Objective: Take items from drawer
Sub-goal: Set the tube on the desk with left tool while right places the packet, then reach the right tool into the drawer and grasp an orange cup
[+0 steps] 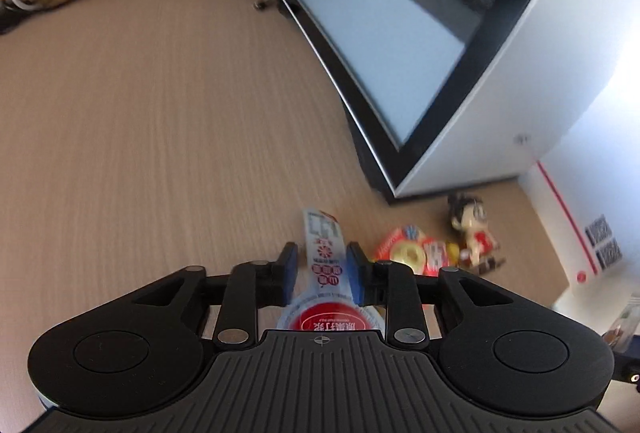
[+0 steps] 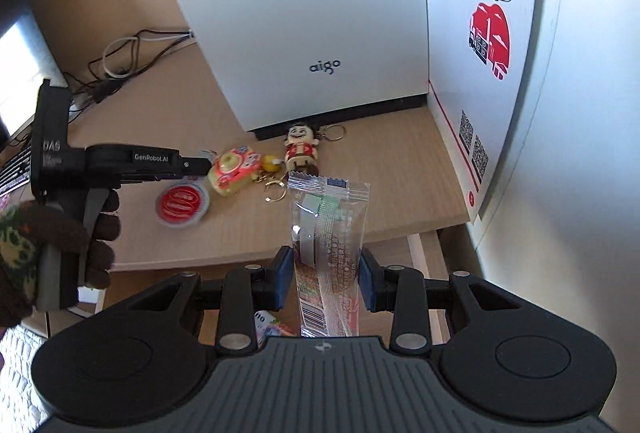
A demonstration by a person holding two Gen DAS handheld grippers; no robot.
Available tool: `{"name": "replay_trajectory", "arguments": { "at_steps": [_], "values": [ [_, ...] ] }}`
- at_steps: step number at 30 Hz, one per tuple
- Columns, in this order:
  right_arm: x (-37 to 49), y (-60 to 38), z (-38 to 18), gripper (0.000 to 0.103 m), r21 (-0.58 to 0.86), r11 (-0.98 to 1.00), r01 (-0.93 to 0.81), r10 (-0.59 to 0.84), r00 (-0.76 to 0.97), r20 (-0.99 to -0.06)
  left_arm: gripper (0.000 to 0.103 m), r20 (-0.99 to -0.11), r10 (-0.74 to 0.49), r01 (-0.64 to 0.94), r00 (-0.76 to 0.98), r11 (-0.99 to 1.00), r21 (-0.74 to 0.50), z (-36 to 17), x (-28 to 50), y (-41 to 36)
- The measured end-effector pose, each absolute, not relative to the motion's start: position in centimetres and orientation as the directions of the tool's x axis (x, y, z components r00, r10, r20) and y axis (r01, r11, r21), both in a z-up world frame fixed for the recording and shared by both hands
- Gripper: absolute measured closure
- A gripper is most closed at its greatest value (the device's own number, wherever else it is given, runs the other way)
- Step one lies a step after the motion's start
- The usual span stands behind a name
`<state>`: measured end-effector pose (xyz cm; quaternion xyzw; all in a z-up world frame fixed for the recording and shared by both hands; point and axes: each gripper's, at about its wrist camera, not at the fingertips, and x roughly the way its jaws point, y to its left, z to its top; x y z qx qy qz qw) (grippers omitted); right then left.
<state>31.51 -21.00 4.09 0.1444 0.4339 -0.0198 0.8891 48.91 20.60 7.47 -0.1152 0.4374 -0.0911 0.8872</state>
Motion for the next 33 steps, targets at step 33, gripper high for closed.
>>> {"name": "replay_trajectory", "arguments": {
  "at_steps": [33],
  "values": [
    [37.1, -14.3, 2.0, 0.048, 0.289, 0.956, -0.044, 0.262, 0.568, -0.780, 0.074, -0.906, -0.258, 0.064, 0.335, 0.966, -0.252, 3.9, 28.7, 24.7]
  ]
}}
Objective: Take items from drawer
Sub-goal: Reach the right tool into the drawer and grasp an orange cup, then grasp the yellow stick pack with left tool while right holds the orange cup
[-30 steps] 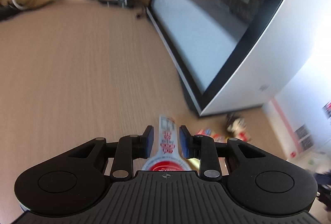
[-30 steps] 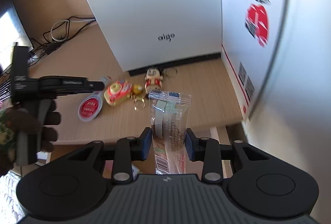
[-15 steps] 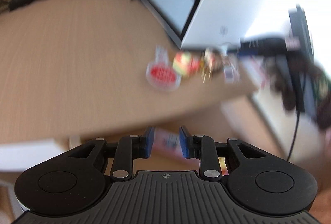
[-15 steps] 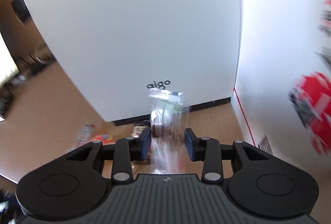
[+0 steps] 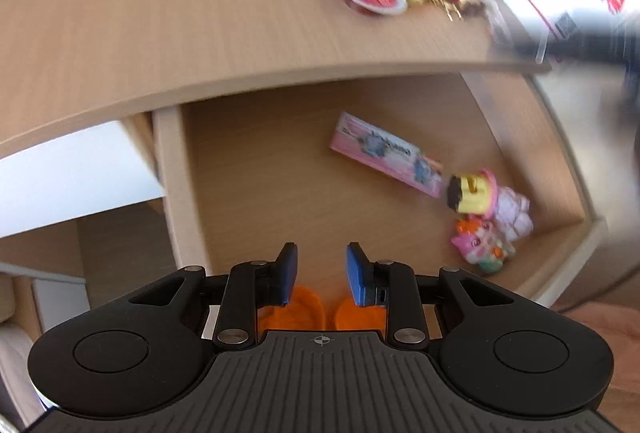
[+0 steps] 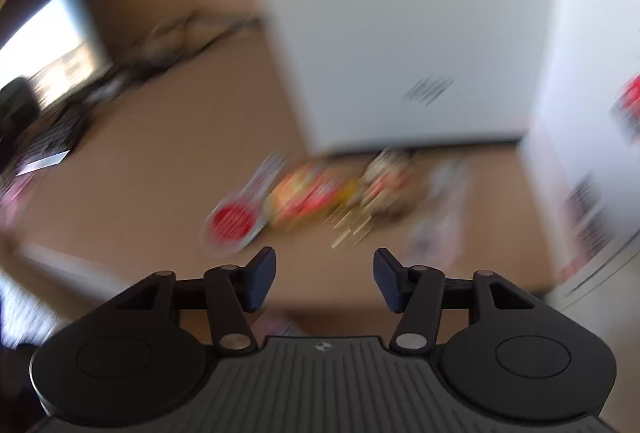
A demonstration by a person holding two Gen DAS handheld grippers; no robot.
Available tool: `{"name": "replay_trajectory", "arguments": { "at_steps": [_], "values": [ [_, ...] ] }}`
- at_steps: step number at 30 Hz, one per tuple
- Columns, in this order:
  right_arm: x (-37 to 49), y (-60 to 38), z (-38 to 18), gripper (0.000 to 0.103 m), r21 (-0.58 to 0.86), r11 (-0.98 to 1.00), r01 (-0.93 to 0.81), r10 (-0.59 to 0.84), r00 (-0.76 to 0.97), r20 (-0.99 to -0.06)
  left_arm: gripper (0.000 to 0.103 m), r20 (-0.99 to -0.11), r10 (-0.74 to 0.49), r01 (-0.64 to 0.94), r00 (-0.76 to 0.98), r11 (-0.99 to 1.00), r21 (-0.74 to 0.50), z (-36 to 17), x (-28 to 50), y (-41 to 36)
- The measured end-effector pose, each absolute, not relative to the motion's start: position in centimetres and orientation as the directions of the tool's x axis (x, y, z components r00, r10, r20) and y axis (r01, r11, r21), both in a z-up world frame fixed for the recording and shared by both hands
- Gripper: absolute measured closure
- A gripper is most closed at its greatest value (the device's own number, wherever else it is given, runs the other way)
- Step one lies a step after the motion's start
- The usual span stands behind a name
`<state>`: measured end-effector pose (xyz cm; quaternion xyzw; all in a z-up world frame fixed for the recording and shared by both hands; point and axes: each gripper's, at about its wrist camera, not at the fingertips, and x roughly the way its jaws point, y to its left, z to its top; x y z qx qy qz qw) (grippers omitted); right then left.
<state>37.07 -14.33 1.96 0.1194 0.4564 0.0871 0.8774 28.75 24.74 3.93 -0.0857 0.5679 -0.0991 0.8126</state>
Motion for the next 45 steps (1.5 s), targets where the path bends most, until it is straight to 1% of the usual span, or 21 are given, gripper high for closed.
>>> {"name": "replay_trajectory", "arguments": {
  "at_steps": [3, 5, 8, 10, 12, 14, 15, 16, 17, 19, 21, 23, 25, 28, 31, 33, 36, 37, 39, 43, 45],
  "values": [
    [36.7, -9.7, -2.7, 0.048, 0.390, 0.912, -0.128, 0.410, 0.337, -0.848, 0.074, -0.887, -0.271, 0.029, 0.375, 0.959, -0.280, 4.8, 28.1, 25.6],
    [36.5, -6.9, -6.4, 0.048, 0.438, 0.887, -0.144, 0.458, 0.168, -0.873, 0.074, -0.877, -0.266, 0.010, 0.400, 0.958, -0.287, 5.5, 27.6, 26.2],
    [36.8, -3.7, -10.7, 0.048, 0.417, 0.895, -0.159, 0.423, -0.001, -0.906, 0.074, -0.866, -0.259, -0.020, 0.428, 0.955, -0.295, 6.3, 26.7, 26.8],
    [36.9, -2.2, -12.4, 0.049, 0.379, 0.905, -0.194, 0.376, -0.052, -0.925, 0.074, -0.861, -0.259, -0.036, 0.439, 0.952, -0.304, 6.6, 26.3, 27.1],
    [37.1, -1.1, -13.5, 0.055, 0.372, 0.903, -0.217, 0.359, -0.097, -0.928, 0.074, -0.859, -0.261, -0.043, 0.440, 0.950, -0.311, 6.9, 25.9, 27.3],
    [37.3, -0.3, -14.6, 0.068, 0.370, 0.902, -0.221, 0.346, -0.140, -0.928, 0.074, -0.859, -0.263, -0.042, 0.440, 0.949, -0.312, 6.8, 25.8, 27.2],
    [37.3, 0.1, -15.1, 0.072, 0.367, 0.902, -0.226, 0.337, -0.160, -0.928, 0.074, -0.860, -0.264, -0.041, 0.437, 0.949, -0.312, 6.7, 25.8, 27.2],
    [37.3, 0.5, -15.5, 0.088, 0.361, 0.903, -0.234, 0.326, -0.175, -0.929, 0.074, -0.862, -0.265, -0.038, 0.432, 0.950, -0.311, 6.6, 25.8, 27.1],
    [37.1, 0.9, -15.6, 0.095, 0.352, 0.902, -0.248, 0.315, -0.178, -0.932, 0.074, -0.864, -0.266, -0.035, 0.427, 0.950, -0.310, 6.5, 25.8, 27.0],
    [36.8, 1.0, -15.1, 0.098, 0.352, 0.899, -0.259, 0.324, -0.146, -0.935, 0.074, -0.868, -0.270, -0.029, 0.417, 0.950, -0.310, 6.2, 26.1, 26.8],
    [36.4, 0.0, -13.9, 0.098, 0.362, 0.903, -0.230, 0.353, -0.078, -0.932, 0.074, -0.872, -0.277, -0.021, 0.403, 0.950, -0.312, 5.8, 26.5, 26.6],
    [36.1, -2.0, -12.7, 0.098, 0.376, 0.912, -0.163, 0.383, 0.008, -0.924, 0.074, -0.875, -0.286, -0.003, 0.391, 0.950, -0.311, 5.4, 27.1, 26.1],
    [35.5, -4.3, -11.6, 0.098, 0.373, 0.924, -0.087, 0.380, 0.090, -0.921, 0.074, -0.877, -0.296, 0.034, 0.379, 0.951, -0.307, 5.0, 27.8, 24.9],
    [34.2, -7.7, -9.6, 0.098, 0.318, 0.948, -0.005, 0.312, 0.218, -0.925, 0.074, -0.870, -0.325, 0.135, 0.371, 0.946, -0.296, 4.4, 28.8, 22.5],
    [32.9, -11.4, -7.0, 0.098, 0.292, 0.954, 0.072, 0.251, 0.342, -0.905, 0.074, -0.837, -0.362, 0.312, 0.411, 0.918, -0.244, 4.0, 29.4, 19.4],
    [31.2, -13.7, -5.5, 0.098, 0.278, 0.954, 0.113, 0.211, 0.409, -0.888, 0.073, -0.805, -0.360, 0.427, 0.471, 0.892, -0.150, 3.6, 29.5, 17.3],
    [30.0, -16.0, -3.8, 0.098, 0.252, 0.954, 0.161, 0.148, 0.478, -0.866, 0.073, -0.787, -0.304, 0.577, 0.536, 0.813, 0.078, 2.1, 29.7, 13.8],
    [30.7, -17.3, -3.2, 0.098, 0.252, 0.952, 0.172, 0.140, 0.487, -0.862, 0.073, -0.785, -0.297, 0.623, 0.544, 0.769, 0.141, 1.4, 29.8, 12.8],
    [30.3, -18.4, -2.6, 0.098, 0.270, 0.944, 0.191, 0.145, 0.496, -0.856, 0.070, -0.790, -0.278, 0.693, 0.547, 0.679, 0.241, -0.1, 29.9, 11.5],
    [30.3, -19.8, -3.1, 0.098, 0.283, 0.934, 0.219, 0.144, 0.495, -0.857, 0.070, -0.813, -0.245, 0.752, 0.528, 0.579, 0.315, -2.3, 30.9, 10.1],
    [29.5, -21.0, -2.7, 0.098, 0.292, 0.929, 0.227, 0.151, 0.488, -0.859, 0.070, -0.825, -0.192, 0.755, 0.532, 0.548, 0.359, -3.3, 31.4, 9.8]
  ]
}}
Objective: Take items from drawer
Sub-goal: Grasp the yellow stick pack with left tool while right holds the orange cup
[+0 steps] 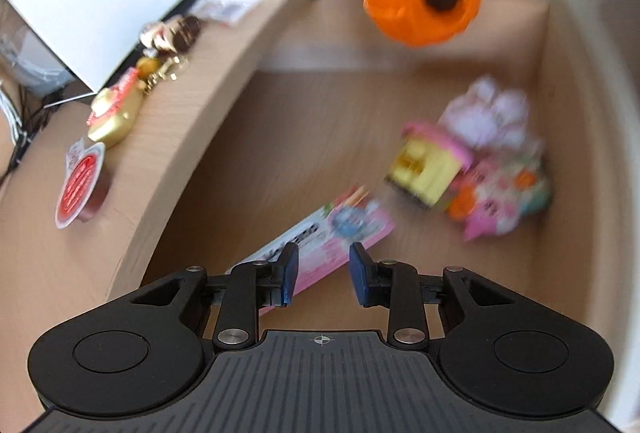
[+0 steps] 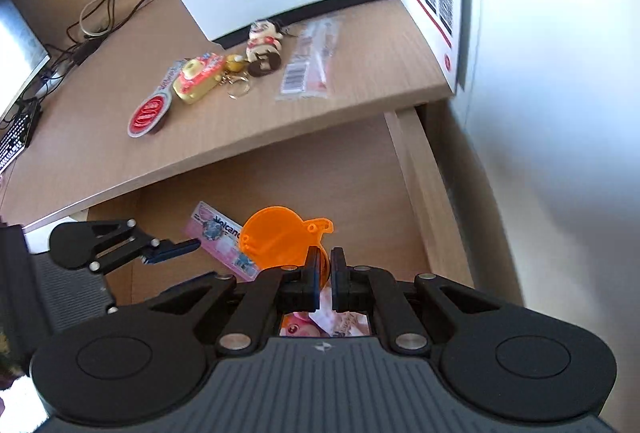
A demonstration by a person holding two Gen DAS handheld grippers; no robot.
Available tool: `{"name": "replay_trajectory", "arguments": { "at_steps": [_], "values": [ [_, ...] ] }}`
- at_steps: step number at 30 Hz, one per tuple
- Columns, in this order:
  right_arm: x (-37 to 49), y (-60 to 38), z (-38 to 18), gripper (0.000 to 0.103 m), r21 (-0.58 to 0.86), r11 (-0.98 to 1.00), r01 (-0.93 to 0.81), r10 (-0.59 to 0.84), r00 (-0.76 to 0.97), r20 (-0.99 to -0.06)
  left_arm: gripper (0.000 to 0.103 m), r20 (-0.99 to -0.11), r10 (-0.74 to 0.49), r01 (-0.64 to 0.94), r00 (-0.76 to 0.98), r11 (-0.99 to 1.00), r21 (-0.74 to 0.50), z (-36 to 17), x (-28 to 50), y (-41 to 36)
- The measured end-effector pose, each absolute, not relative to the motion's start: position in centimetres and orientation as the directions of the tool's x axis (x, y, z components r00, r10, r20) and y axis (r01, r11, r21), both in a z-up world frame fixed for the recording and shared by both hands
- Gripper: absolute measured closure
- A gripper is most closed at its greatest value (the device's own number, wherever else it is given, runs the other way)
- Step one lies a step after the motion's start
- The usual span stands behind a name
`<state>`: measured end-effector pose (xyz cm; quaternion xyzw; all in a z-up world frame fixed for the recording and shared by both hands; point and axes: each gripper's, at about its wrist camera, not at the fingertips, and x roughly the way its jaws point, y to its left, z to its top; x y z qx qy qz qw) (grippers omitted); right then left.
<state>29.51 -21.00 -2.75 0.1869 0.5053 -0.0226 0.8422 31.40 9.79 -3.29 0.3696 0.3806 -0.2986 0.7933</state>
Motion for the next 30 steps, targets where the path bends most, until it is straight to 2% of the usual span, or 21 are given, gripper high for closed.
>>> {"name": "replay_trajectory", "arguments": {
  "at_steps": [6, 7, 9, 11, 14, 16, 20, 30],
  "values": [
    [29.3, -20.5, -3.0, 0.098, 0.317, 0.927, 0.200, 0.187, 0.487, -0.853, 0.070, -0.863, -0.156, 0.734, 0.480, 0.611, 0.297, -4.9, 32.7, 9.8],
    [29.3, -20.5, -3.0, 0.098, 0.326, 0.924, 0.201, 0.194, 0.488, -0.851, 0.068, -0.864, -0.158, 0.732, 0.478, 0.616, 0.292, -5.0, 32.7, 9.7],
    [29.4, -20.8, -3.2, 0.098, 0.336, 0.919, 0.208, 0.200, 0.489, -0.849, 0.053, -0.873, -0.166, 0.729, 0.458, 0.632, 0.262, -4.9, 32.7, 9.4],
    [29.4, -21.1, -3.3, 0.098, 0.342, 0.914, 0.217, 0.202, 0.487, -0.849, 0.045, -0.886, -0.201, 0.726, 0.417, 0.660, 0.191, -4.7, 32.9, 9.3],
    [29.4, -21.3, -3.5, 0.098, 0.350, 0.910, 0.224, 0.207, 0.486, -0.849, 0.046, -0.896, -0.233, 0.730, 0.377, 0.670, 0.133, -4.7, 33.1, 9.2],
    [29.5, -21.3, -3.4, 0.098, 0.350, 0.910, 0.224, 0.206, 0.489, -0.847, 0.047, -0.883, -0.241, 0.745, 0.403, 0.647, 0.164, -4.4, 32.6, 9.0],
    [29.5, -21.4, -3.5, 0.098, 0.348, 0.910, 0.225, 0.203, 0.491, -0.847, 0.048, -0.818, -0.234, 0.774, 0.525, 0.531, 0.345, -3.2, 31.4, 8.5],
    [29.8, -21.3, -4.2, 0.098, 0.355, 0.909, 0.219, 0.220, 0.470, -0.854, 0.048, -0.839, -0.179, 0.826, 0.513, 0.368, 0.427, -4.4, 34.0, 8.0]
  ]
}}
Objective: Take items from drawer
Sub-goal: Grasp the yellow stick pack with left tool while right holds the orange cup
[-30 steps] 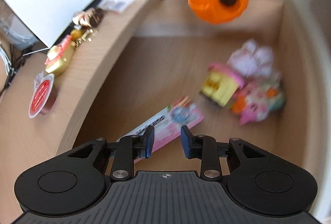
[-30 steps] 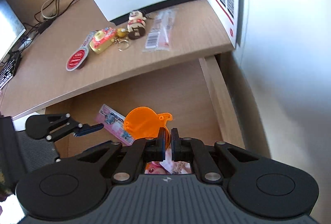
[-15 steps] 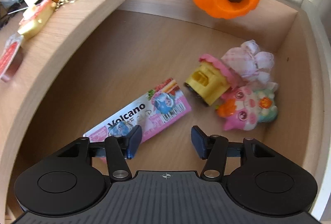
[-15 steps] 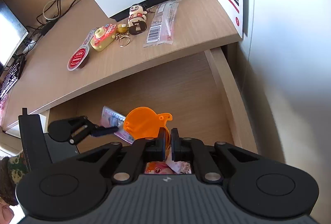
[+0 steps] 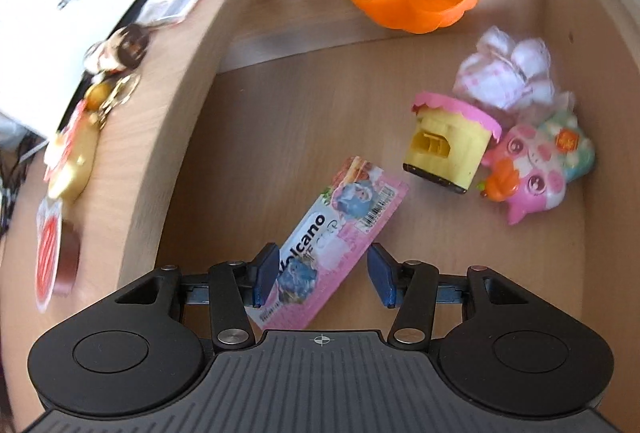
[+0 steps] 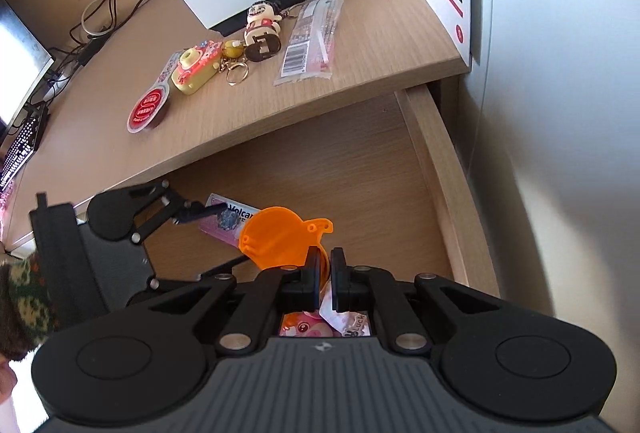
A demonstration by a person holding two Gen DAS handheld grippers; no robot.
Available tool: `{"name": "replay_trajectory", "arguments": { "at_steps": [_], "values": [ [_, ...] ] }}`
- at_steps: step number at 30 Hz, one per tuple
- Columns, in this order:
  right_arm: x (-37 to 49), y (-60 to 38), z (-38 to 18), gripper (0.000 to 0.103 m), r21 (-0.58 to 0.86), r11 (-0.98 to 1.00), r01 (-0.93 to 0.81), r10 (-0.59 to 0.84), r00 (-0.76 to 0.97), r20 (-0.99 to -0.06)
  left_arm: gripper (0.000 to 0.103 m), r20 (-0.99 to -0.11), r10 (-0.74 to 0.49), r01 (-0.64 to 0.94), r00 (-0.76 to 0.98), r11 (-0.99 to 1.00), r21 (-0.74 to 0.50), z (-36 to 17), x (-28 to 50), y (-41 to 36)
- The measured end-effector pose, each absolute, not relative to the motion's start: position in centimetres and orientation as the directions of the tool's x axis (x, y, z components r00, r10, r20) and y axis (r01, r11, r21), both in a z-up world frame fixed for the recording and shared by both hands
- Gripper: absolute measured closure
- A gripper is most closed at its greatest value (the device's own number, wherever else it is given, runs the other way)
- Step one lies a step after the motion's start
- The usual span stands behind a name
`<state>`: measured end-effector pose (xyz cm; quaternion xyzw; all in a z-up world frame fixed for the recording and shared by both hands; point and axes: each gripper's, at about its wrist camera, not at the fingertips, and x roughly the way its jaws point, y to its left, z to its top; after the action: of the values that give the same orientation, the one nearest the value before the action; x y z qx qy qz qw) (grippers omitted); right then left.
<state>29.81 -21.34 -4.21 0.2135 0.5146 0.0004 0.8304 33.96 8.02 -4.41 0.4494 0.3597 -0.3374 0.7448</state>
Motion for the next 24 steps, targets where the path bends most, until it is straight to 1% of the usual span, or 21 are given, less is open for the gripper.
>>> {"name": "replay_trajectory", "arguments": {
  "at_steps": [4, 7, 11, 12, 14, 15, 18, 21, 24],
  "values": [
    [29.8, -21.4, -4.6, 0.098, 0.356, 0.909, 0.219, 0.226, 0.457, -0.860, 0.048, -0.856, -0.206, 0.859, 0.474, 0.320, 0.399, -4.2, 34.8, 7.6],
    [29.8, -21.4, -5.0, 0.098, 0.354, 0.910, 0.217, 0.229, 0.449, -0.864, 0.056, -0.867, -0.217, 0.869, 0.448, 0.333, 0.365, -4.1, 35.7, 7.4],
    [29.7, -21.4, -5.3, 0.098, 0.356, 0.910, 0.214, 0.236, 0.439, -0.867, 0.055, -0.871, -0.229, 0.872, 0.436, 0.347, 0.345, -4.1, 36.2, 6.7],
    [29.7, -21.5, -5.3, 0.098, 0.357, 0.909, 0.215, 0.238, 0.438, -0.867, 0.052, -0.871, -0.230, 0.871, 0.434, 0.354, 0.341, -4.1, 36.2, 6.5],
    [29.8, -21.7, -5.5, 0.098, 0.358, 0.907, 0.221, 0.237, 0.435, -0.869, 0.051, -0.878, -0.226, 0.861, 0.422, 0.404, 0.309, -3.9, 36.5, 6.3],
    [29.8, -21.8, -5.5, 0.098, 0.358, 0.906, 0.225, 0.235, 0.435, -0.869, 0.049, -0.884, -0.229, 0.847, 0.407, 0.457, 0.272, -3.6, 36.8, 6.3],
    [29.9, -22.0, -5.6, 0.098, 0.361, 0.904, 0.231, 0.235, 0.437, -0.868, 0.050, -0.898, -0.279, 0.810, 0.342, 0.572, 0.130, -3.0, 36.7, 7.2],
    [30.1, -22.0, -5.6, 0.098, 0.363, 0.903, 0.229, 0.239, 0.436, -0.868, 0.052, -0.908, -0.265, 0.795, 0.323, 0.597, 0.108, -3.2, 35.1, 7.8],
    [30.1, -21.8, -5.5, 0.098, 0.366, 0.904, 0.223, 0.243, 0.437, -0.866, 0.052, -0.912, -0.260, 0.761, 0.317, 0.644, 0.081, -2.9, 34.0, 8.5]
  ]
}}
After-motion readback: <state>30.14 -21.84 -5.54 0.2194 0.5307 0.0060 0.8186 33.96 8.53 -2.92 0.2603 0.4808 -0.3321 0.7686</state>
